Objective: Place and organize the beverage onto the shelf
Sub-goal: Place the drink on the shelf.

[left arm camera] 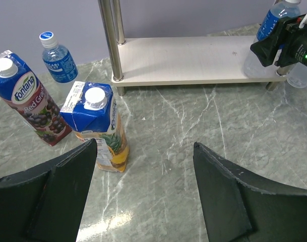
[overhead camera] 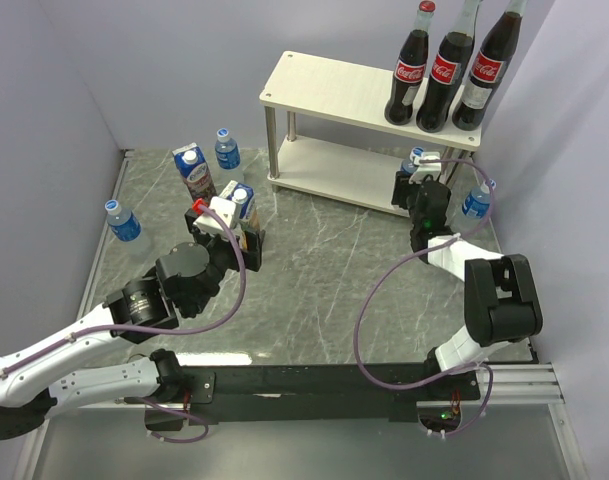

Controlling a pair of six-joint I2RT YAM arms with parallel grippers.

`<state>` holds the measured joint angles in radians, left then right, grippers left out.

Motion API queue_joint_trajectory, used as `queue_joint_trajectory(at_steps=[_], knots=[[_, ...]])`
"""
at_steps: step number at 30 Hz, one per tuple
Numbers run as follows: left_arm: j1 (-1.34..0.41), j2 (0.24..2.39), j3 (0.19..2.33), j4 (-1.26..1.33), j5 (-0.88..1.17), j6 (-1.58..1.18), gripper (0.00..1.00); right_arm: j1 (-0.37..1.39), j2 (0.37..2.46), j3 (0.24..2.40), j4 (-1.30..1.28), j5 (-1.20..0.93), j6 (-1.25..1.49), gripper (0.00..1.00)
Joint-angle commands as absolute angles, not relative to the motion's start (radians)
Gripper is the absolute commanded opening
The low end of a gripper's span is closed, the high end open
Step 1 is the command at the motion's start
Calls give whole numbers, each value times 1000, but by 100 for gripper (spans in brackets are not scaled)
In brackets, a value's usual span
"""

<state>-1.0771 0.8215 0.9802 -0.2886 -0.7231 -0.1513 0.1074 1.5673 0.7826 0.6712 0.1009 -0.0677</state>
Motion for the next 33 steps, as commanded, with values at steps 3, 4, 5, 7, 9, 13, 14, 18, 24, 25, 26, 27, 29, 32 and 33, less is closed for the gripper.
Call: queue_joint_trajectory(at_steps=[3, 4, 5, 7, 9, 13, 14, 18, 24, 25, 26, 27, 29, 32, 33], knots=[[-1080, 804, 980, -275, -727, -169, 82, 87, 1578, 913, 873, 150, -48, 19], [-1078, 804, 980, -275, -727, -172, 82, 86, 1583, 919, 861, 150, -40, 20], [-1080, 802, 982, -276, -726, -172, 82, 84, 1591, 922, 858, 150, -38, 20], [-1078, 801, 982, -276, -726, -172, 82, 80, 1597, 931, 845, 150, -32, 23], [-1078, 799, 982, -276, -727, -173, 82, 80, 1605, 936, 838, 156, -29, 28], [-1080, 798, 982, -275, -726, -173, 82, 78, 1611, 945, 813, 161, -21, 37], [-1078, 799, 982, -273, -724, -173, 82, 77, 1614, 942, 811, 161, -20, 38], [-1078, 799, 980, -272, -723, -175, 82, 77, 1621, 953, 787, 167, -15, 47], [-1078, 796, 979, -272, -721, -179, 82, 72, 1631, 962, 773, 193, -18, 61], [-1080, 795, 977, -273, -719, -181, 82, 72, 1632, 962, 775, 196, -18, 65], [-1078, 795, 977, -273, -719, -181, 82, 71, 1632, 965, 773, 198, -20, 66], [-1080, 795, 977, -275, -719, -183, 82, 72, 1634, 968, 769, 202, -20, 70], [-1080, 792, 977, -276, -719, -184, 81, 71, 1635, 973, 761, 204, -20, 72], [-1078, 790, 980, -276, -718, -186, 82, 67, 1632, 979, 750, 203, -15, 74], [-1080, 788, 982, -276, -716, -186, 82, 67, 1632, 982, 747, 204, -12, 75]])
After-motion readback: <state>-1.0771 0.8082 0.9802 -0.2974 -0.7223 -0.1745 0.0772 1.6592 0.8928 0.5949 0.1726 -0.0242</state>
